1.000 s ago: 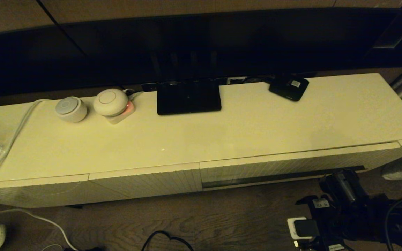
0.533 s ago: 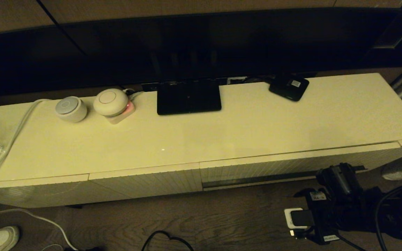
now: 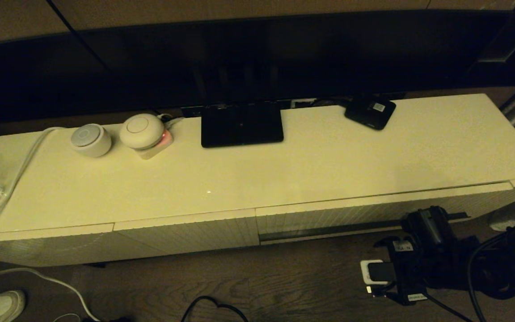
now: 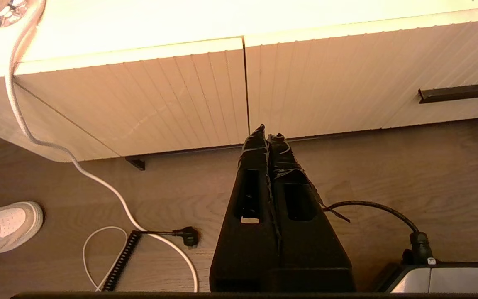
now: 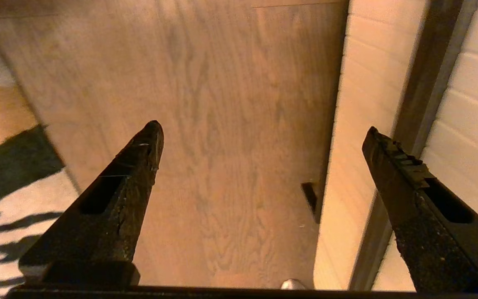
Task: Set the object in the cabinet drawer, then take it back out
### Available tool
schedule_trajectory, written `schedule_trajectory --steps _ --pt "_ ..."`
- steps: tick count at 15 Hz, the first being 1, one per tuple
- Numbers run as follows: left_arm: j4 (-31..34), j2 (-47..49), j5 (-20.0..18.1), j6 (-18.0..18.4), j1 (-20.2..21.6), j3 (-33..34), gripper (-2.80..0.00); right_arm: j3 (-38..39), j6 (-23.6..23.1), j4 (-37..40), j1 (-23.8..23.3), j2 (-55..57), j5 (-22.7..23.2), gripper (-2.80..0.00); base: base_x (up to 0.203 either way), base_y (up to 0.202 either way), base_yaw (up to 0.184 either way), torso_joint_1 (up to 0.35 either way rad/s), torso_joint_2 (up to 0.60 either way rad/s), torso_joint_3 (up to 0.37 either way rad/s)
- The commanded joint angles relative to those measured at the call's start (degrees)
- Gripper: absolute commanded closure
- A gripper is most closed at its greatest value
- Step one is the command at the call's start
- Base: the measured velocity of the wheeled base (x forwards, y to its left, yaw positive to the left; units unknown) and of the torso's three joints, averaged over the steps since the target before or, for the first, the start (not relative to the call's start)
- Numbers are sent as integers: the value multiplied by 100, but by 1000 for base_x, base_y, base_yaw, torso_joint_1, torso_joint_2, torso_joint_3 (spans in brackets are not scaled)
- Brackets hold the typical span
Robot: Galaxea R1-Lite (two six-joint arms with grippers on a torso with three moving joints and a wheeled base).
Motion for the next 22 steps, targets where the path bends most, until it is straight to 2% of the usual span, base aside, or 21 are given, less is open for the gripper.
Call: schedule_trajectory --steps 1,14,22 --pt "0 0 4 0 -1 18 0 -97 -53 -52 -19 144 2 -280 0 0 0 0 0 0" --pt "0 0 4 0 -1 18 0 -676 -69 -113 -74 476 63 -280 0 0 0 0 0 0" --pt "0 0 4 0 -1 18 0 -747 -77 -139 -74 694 63 -280 0 0 0 0 0 0"
